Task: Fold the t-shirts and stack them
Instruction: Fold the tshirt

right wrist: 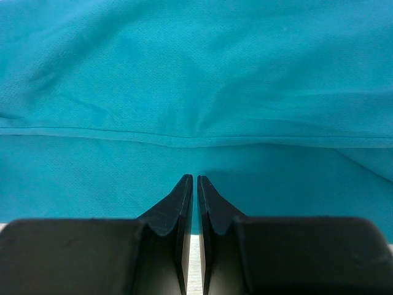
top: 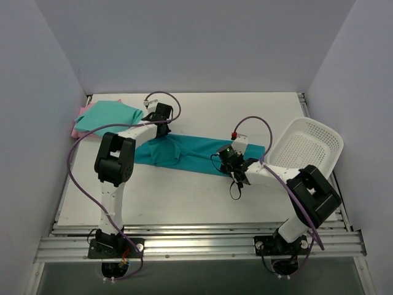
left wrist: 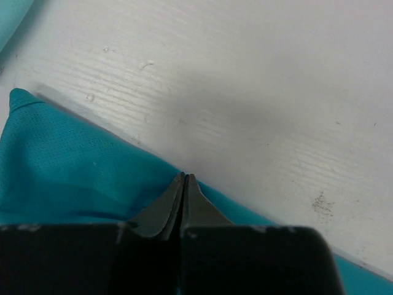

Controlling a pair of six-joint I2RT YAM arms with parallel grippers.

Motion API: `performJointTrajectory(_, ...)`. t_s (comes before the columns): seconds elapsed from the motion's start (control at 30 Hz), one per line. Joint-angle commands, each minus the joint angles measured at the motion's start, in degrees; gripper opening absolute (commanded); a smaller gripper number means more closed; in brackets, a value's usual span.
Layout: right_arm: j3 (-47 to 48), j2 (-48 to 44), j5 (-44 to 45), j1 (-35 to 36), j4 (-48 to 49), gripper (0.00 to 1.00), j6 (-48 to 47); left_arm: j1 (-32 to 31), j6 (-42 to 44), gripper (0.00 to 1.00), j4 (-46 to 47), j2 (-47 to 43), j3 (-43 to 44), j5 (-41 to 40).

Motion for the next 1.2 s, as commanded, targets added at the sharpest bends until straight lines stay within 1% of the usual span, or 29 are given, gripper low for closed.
performJointTrajectory(0.0, -0.55, 0.33, 0.85, -0.52, 0.54, 0.04, 0.36, -0.17, -1.67, 0.02, -0.42, -0.9, 1.19, 2.18)
performJointTrajectory(0.13, -0.73, 1.65, 0.15, -0.52, 1.24, 0.04, 0.63, 0.01, -1.41, 0.02, -1.84, 4.9, 5.32, 4.38)
performJointTrajectory(0.27, -1.25, 2.53, -0.72, -0.6, 2.3, 0.04, 0.89, 1.15, 0.25, 0.02, -5.07, 8.25, 11.47, 6.92)
performJointTrajectory(0.3, -1.34, 2.62, -1.25, -0.6, 2.48, 0.04, 0.98, 1.41, 0.69, 0.02, -6.13, 10.26, 15.74, 8.85)
performJointTrajectory(0.37, -1.87, 2.53, -1.87, -0.6, 3.09, 0.04, 1.07, 2.03, 1.22, 0.02, -9.2, 12.55, 20.33, 9.57)
performJointTrajectory(0.4, -2.13, 2.62, -2.22, -0.6, 3.35, 0.04, 1.15, 2.55, 1.83, 0.02, -10.18, 15.17, 22.62, 9.74)
performJointTrajectory(0.43, -2.31, 2.62, -2.92, -0.52, 4.14, 0.03, 1.24, 2.91, 2.01, 0.02, -11.58, 16.68, 27.6, 10.62)
performJointTrajectory(0.5, -2.92, 2.79, -3.97, -0.43, 4.94, 0.03, 1.33, 3.52, 2.63, 0.02, -13.87, 19.32, 32.11, 12.11)
performJointTrajectory(0.53, -3.19, 2.97, -5.72, -0.25, 6.51, 0.03, 1.5, 4.05, 2.8, 0.02, -14.66, 22.03, 37.01, 13.34)
performJointTrajectory(0.57, -3.71, 3.58, -6.69, 0.36, 7.48, 0.02, 1.94, 4.31, 2.89, 0.02, -17.37, 23.53, 40.1, 14.05)
performJointTrajectory(0.6, -3.89, 4.19, -7.57, 0.97, 9.4, 0.01, 2.21, 4.66, 2.98, 0.02, -18.53, 26.94, 43.27, 14.66)
performJointTrajectory(0.63, -3.72, 4.81, -8.45, 2.98, 10.12, 0.01, 2.47, 4.93, 3.07, 0.02, -19.67, 28.72, 49.3, 16.15)
performJointTrajectory(0.73, -0.39, 9.11, -8.29, 7.38, 11.18, 0.0, 3.35, 5.89, 3.16, 0.02, -21.17, 35.4, 57.6, 19.49)
performJointTrajectory(0.77, 0.93, 12.08, -8.37, 10.53, 11.44, 0.0, 3.53, 6.07, 3.16, 0.02, -21.26, 36.98, 62.67, 23.24)
performJointTrajectory(0.8, 3.9, 13.76, -8.98, 11.95, 12.14, 0.0, 3.79, 6.25, 3.07, 0.02, -21.26, 39.35, 64.72, 24.41)
performJointTrajectory(0.83, 5.5, 15.43, -9.77, 13.27, 12.49, 0.0, 3.88, 6.69, 2.72, 0.02, -20.57, 40.07, 65.79, 26.16)
performJointTrajectory(0.9, 9.88, 20.53, -12.67, 16.7, 14.59, 0.0, 4.05, 7.04, 1.93, 0.02, -15.75, 39.99, 64.31, 30.91)
performJointTrajectory(0.93, 11.3, 22.03, -13.98, 17.58, 15.22, 0.0, 3.97, 7.22, 2.01, 0.02, -11.03, 39.55, 63.09, 32.49)
performJointTrajectory(0.97, 12.71, 24.57, -15.13, 18.37, 15.92, 0.0, 3.88, 7.04, 3.58, 0.02, -8.89, 39.11, 62.03, 35.12)
performJointTrajectory(1.0, 13.85, 25.55, -17.4, 19.95, 17.84, 0.0, 3.79, 6.87, 4.38, 0.02, -6.87, 37.45, 59.76, 36.19)
performJointTrajectory(1.03, 15.34, 26.95, -18.47, 20.57, 18.9, 0.0, 3.18, 6.6, 5.87, 0.02, -2.24, 36.22, 58.17, 37.07)
performJointTrajectory(1.07, 16.05, 27.4, -19.7, 21.1, 19.87, 0.0, 3.18, 6.6, 6.4, 0.03, 0.77, 33.07, 56.32, 38.73)
performJointTrajectory(1.1, 16.58, 27.75, -20.49, 21.98, 20.49, 0.0, 3.18, 6.69, 6.85, 0.03, 3.84, 31.3, 51.43, 39.36)
performJointTrajectory(1.13, 17.11, 27.84, -21.11, 22.33, 21.11, 0.0, 3.09, 6.78, 7.11, 0.04, 8.66, 29.63, 49.38, 39.8)
performJointTrajectory(1.17, 17.29, 27.67, -21.73, 22.77, 22.07, 0.0, 3.17, 6.95, 7.37, 0.08, 10.71, 26.83, 47.88, 40.41)
